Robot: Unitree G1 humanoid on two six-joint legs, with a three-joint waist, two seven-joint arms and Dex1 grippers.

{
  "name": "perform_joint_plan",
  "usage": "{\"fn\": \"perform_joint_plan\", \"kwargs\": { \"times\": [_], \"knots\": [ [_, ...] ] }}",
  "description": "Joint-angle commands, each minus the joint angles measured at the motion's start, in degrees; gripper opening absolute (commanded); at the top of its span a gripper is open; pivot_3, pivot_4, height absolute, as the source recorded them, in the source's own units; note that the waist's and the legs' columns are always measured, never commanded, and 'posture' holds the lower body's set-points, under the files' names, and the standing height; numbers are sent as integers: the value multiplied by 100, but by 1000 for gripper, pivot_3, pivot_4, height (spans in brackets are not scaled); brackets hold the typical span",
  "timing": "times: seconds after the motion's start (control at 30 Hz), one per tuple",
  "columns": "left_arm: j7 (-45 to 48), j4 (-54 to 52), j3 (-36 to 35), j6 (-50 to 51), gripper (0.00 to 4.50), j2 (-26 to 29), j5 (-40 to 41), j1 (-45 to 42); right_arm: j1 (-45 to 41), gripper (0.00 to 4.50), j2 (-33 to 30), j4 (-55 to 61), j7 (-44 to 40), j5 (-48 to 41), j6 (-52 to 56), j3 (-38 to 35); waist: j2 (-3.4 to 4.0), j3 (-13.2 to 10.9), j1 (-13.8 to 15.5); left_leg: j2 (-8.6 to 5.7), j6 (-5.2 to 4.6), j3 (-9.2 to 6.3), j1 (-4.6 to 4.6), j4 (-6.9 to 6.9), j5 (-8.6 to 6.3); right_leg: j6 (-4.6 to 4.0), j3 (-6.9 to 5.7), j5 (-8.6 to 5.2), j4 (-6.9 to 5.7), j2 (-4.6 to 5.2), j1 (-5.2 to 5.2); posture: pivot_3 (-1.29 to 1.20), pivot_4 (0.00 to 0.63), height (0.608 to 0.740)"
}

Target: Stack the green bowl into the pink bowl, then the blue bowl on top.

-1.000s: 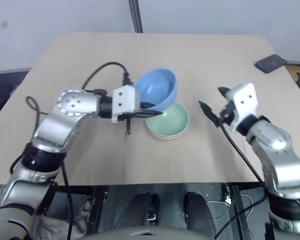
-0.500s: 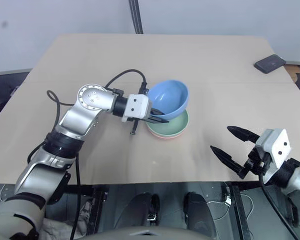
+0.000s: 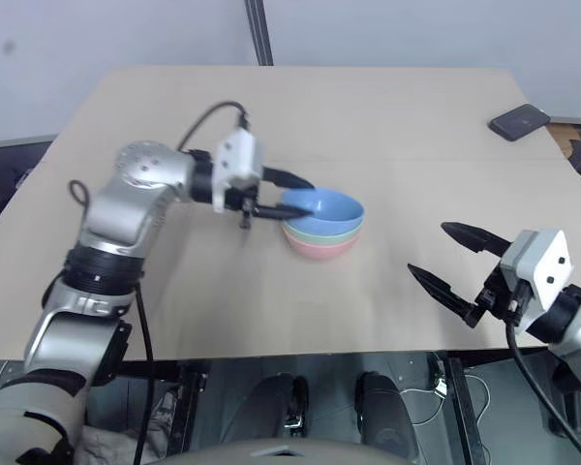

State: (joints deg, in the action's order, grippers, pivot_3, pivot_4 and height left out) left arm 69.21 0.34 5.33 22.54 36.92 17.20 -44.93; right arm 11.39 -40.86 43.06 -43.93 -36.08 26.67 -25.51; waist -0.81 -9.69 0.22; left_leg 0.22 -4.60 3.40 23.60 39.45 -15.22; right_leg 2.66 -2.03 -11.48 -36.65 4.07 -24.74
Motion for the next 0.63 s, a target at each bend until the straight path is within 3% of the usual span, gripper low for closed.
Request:
{"fn": "perform_joint_plan", "kwargs": {
  "times": [0.03, 0.1, 0.13, 0.17, 0.23, 0.3, 0.33, 0.5, 0.63],
  "knots": [
    [-603, -694, -1154, 516, 2207, -43, 818, 850, -549, 3885, -139, -454, 105, 530, -295, 495, 1, 1, -1, 0, 0, 1, -2, -1, 0, 0, 2, 0, 0, 0, 0, 0, 150, 739],
    [-838, -1190, -1565, 794, 2207, 130, 908, 1570, -1066, 3885, -203, -1015, 92, 839, -397, 864, -4, 0, 40, 0, 21, -5, 6, 2, 13, -2, -9, 1, -1, 3, -1, 0, 150, 739],
    [-907, -1429, -1735, 896, 2475, 207, 963, 1923, -1326, 3885, -231, -1294, 48, 887, -383, 1003, -9, 0, 3, 0, 23, 4, 2, 3, 14, -3, 2, 2, 0, 5, 0, 0, 150, 739],
    [-966, -1678, -1886, 1110, 2771, 267, 1168, 2220, -1523, 4271, -262, -1545, -42, 945, -427, 1103, -15, -3, 1, -2, 23, 11, 0, 3, 14, -3, 11, 2, 2, 7, 0, 0, 150, 739],
    [-1077, -2231, -2232, 1308, 3453, 408, 1373, 2971, -1798, 4500, -393, -1981, -455, 900, -445, 1283, -18, -5, 19, 0, 25, 8, 3, 3, 14, -5, 7, 2, 1, 7, -4, 0, 150, 739],
    [-1249, -2584, -2431, 1382, 4262, 478, 1467, 3410, -1871, 4500, -489, -2223, -749, 861, -506, 1342, -18, -5, 76, 1, 26, 7, 2, -1, 14, -6, 9, 2, 2, 10, -4, 0, 150, 739],
    [-1277, -2784, -2624, 1395, 4458, 513, 1526, 3728, -1878, 4500, -517, -2340, -835, 856, -534, 1342, -18, -5, 99, 0, 26, -1, 6, -1, 14, -7, 10, 1, 4, 15, -3, 0, 150, 739],
    [-1377, -3533, -3679, 1762, 4458, 581, 2166, 5049, -1542, 4500, -838, -2532, -1448, 780, -672, 1138, -17, -4, 77, -3, 26, -11, 9, -2, 14, -29, 4, -9, 15, 45, 4, 0, 150, 739],
    [-1412, -3853, -4116, 1744, 4458, 648, 2337, 5672, -1454, 4500, -995, -2623, -1743, 599, -653, 932, -17, -4, 63, -2, 24, -11, 4, -2, 12, -31, -3, -10, 14, 51, 6, 0, 150, 739]
  ]
}}
